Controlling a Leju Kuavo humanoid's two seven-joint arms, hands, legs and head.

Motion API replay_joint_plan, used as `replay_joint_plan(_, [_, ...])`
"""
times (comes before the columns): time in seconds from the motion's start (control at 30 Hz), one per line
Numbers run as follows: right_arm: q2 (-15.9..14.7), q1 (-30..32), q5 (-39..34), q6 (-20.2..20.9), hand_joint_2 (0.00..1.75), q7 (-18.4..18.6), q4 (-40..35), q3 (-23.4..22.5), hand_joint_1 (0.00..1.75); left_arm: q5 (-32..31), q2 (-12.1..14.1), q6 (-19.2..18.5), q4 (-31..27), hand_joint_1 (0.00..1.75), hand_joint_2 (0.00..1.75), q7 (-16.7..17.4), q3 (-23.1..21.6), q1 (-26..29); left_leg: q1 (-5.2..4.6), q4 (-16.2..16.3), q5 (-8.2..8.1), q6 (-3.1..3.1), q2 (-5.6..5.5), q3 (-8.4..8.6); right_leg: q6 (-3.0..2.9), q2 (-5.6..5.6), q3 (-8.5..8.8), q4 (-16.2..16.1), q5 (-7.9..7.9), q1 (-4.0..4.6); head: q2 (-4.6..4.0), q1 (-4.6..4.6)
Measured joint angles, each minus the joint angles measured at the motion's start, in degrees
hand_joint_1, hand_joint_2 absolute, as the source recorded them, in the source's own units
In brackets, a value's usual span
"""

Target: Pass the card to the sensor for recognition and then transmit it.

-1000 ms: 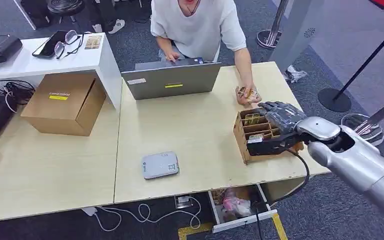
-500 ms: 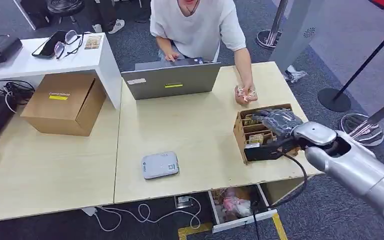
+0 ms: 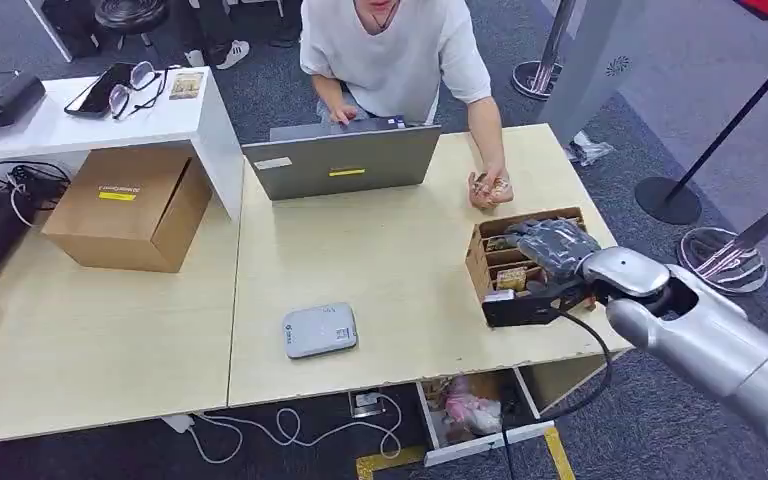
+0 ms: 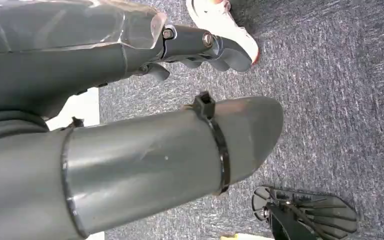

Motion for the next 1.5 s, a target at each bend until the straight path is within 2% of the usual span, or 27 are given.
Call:
replay_joint_plan(0.13, [0.0, 0.2, 0.0, -0.2, 1.75, 0.0, -0.1, 0.0, 0.56, -0.2, 0.0, -0.3, 0.0, 0.00, 0.00, 0.5, 0.0, 0.0, 0.00, 0.0, 0.00, 0.00, 0.00, 0.02, 0.00, 0.00, 0.03, 0.0, 0.00, 0.00, 0.00, 0.00])
replay_joint_plan(0.17, [0.0, 0.2, 0.0, -0.2, 1.75, 0.0, -0.1, 0.0, 0.61, -0.4, 0.2, -1.1, 0.0, 0.00, 0.00, 0.7, 0.0, 0.0, 0.00, 0.0, 0.00, 0.00, 0.00, 0.02, 0.00, 0.00, 0.03, 0.0, 0.00, 0.00, 0.00, 0.00])
replay_joint_plan(0.23, [0.0, 0.2, 0.2, -0.4, 1.75, 0.2, -0.1, 0.0, 0.56, -0.6, 0.6, -2.2, 0.0, 0.00, 0.00, 1.2, 0.0, 0.0, 0.01, 0.0, 0.00, 0.00, 0.00, 0.02, 0.00, 0.00, 0.04, 0.0, 0.00, 0.00, 0.00, 0.02])
replay_joint_plan(0.3, [0.0, 0.2, 0.4, -0.6, 1.75, 0.3, -0.2, 0.0, 0.58, -0.7, 1.0, -2.7, 0.0, 0.00, 0.00, 1.3, 0.0, 0.0, 0.01, 0.0, 0.00, 0.00, 0.00, 0.02, 0.00, -0.01, 0.04, 0.0, 0.00, 0.00, 0.00, 0.00])
replay_joint_plan(0.37, [0.0, 0.3, 0.6, -0.5, 1.75, 0.3, -0.3, 0.0, 0.66, -0.9, 1.2, -2.8, 0.0, 0.00, 0.00, 1.3, 0.0, 0.0, 0.01, 0.0, 0.00, 0.00, -0.01, 0.02, 0.00, -0.01, 0.04, 0.0, 0.00, 0.00, 0.00, 0.00])
replay_joint_plan(0.5, [0.0, 0.3, 0.7, -0.6, 1.75, 0.4, -0.3, 0.0, 0.70, -1.0, 1.5, -2.9, 0.0, 0.00, 0.00, 1.6, 0.0, 0.0, 0.00, 0.0, 0.00, 0.00, 0.00, 0.03, 0.00, -0.01, 0.06, 0.0, 0.00, 0.00, 0.00, 0.00])
replay_joint_plan(0.57, [0.0, 0.4, 0.8, -0.6, 1.75, 0.4, -0.3, 0.0, 0.86, -1.0, 1.6, -2.9, 0.0, 0.00, 0.00, 1.7, 0.0, 0.0, 0.00, 0.0, 0.00, 0.00, 0.00, 0.04, 0.00, -0.01, 0.07, 0.0, 0.00, 0.00, 0.00, 0.00])
replay_joint_plan(0.6, [0.0, 0.4, 0.9, -0.6, 1.75, 0.4, -0.4, -0.1, 0.86, -1.1, 1.6, -2.9, 0.0, 0.00, 0.00, 1.7, 0.0, 0.0, 0.00, 0.0, 0.00, 0.00, 0.00, 0.04, 0.00, -0.01, 0.07, 0.0, 0.00, 0.00, 0.00, 0.02])
replay_joint_plan(0.63, [0.0, 0.4, 0.9, -0.6, 1.75, 0.4, -0.5, -0.1, 0.93, -1.1, 1.6, -2.9, 0.0, 0.00, 0.00, 1.7, 0.0, 0.0, 0.00, 0.0, 0.00, 0.00, 0.00, 0.05, 0.00, -0.01, 0.08, 0.0, 0.00, 0.00, 0.00, 0.00])
replay_joint_plan(0.73, [0.0, 0.5, 0.9, -0.5, 1.75, 0.4, -0.8, -0.2, 0.96, -1.2, 1.6, -2.9, 0.0, 0.00, 0.00, 1.7, 0.0, 0.0, -0.01, 0.0, 0.00, 0.00, 0.00, 0.09, 0.00, -0.01, 0.11, 0.0, 0.00, 0.00, 0.00, 0.00])
replay_joint_plan(0.8, [0.0, 0.6, 0.9, -0.5, 1.75, 0.4, -1.0, -0.3, 0.91, -1.2, 1.7, -2.9, 0.0, 0.00, 0.00, 1.7, 0.0, 0.0, -0.01, 0.0, 0.00, 0.00, 0.00, 0.09, 0.00, -0.01, 0.11, 0.0, 0.00, 0.00, 0.00, 0.00])
replay_joint_plan(0.83, [0.0, 0.7, 0.9, -0.5, 1.75, 0.4, -1.1, -0.3, 0.98, -1.2, 1.7, -2.9, 0.0, 0.00, 0.00, 1.7, 0.0, 0.0, -0.01, 0.0, 0.00, 0.00, 0.00, 0.09, 0.00, -0.02, 0.11, 0.0, 0.00, 0.00, 0.00, 0.00])
replay_joint_plan(0.97, [0.0, 1.0, 0.9, -0.4, 1.75, 0.5, -1.3, -0.3, 0.94, -1.2, 1.7, -2.9, 0.0, 0.00, 0.00, 1.7, 0.0, 0.0, -0.01, 0.0, 0.00, 0.00, 0.00, 0.10, 0.00, -0.01, 0.11, 0.0, 0.00, 0.00, 0.00, -0.02])
replay_joint_plan(1.03, [-0.2, 1.2, 0.9, -0.4, 1.75, 0.7, -1.7, -0.4, 0.87, -1.4, 1.8, -3.0, 0.0, 0.00, 0.00, 1.7, 0.0, 0.0, 0.00, 0.0, 0.00, 0.00, -0.01, 0.10, 0.00, -0.02, 0.12, 0.0, 0.00, 0.00, 0.00, 0.02])
replay_joint_plan(1.07, [-0.2, 1.3, 0.9, -0.4, 1.75, 0.8, -1.9, -0.5, 0.79, -1.4, 1.8, -3.0, 0.0, 0.00, 0.00, 1.7, 0.0, 0.0, 0.00, 0.0, 0.00, 0.00, -0.01, 0.10, 0.00, -0.02, 0.11, 0.0, 0.00, 0.00, 0.00, 0.00])
replay_joint_plan(1.23, [-0.3, 1.9, 0.9, -0.5, 1.75, 1.1, -2.4, -1.1, 0.70, -1.4, 1.9, -3.0, 0.0, 0.00, 0.00, 1.8, 0.0, 0.0, 0.00, 0.0, 0.00, 0.00, 0.00, 0.09, 0.00, -0.01, 0.11, 0.0, -0.01, 0.00, 0.00, 0.02])
replay_joint_plan(1.33, [-0.3, 2.1, 0.9, -0.4, 1.75, 1.2, -2.5, -1.2, 0.56, -1.4, 1.9, -3.0, 0.0, 0.00, 0.00, 1.8, 0.0, 0.0, 0.00, 0.0, 0.00, 0.00, 0.00, 0.08, 0.00, -0.01, 0.11, 0.0, 0.00, 0.00, 0.00, 0.00])
replay_joint_plan(1.37, [-0.3, 2.3, 1.0, -0.4, 1.75, 1.2, -2.5, -1.2, 0.31, -1.4, 1.9, -3.0, 0.0, 0.00, 0.00, 1.8, 0.0, 0.0, 0.00, 0.0, 0.00, 0.00, 0.00, 0.08, 0.00, -0.02, 0.11, 0.0, 0.00, 0.00, 0.00, 0.00])
replay_joint_plan(1.5, [-0.3, 2.7, 1.8, -0.6, 1.75, 1.2, -2.4, -1.3, 0.16, -1.5, 1.9, -3.1, 0.0, 0.00, 0.00, 1.8, 0.0, 0.0, 0.00, 0.0, 0.00, 0.00, -0.01, 0.06, 0.00, -0.04, 0.11, 0.0, 0.00, -0.01, 0.00, 0.00])
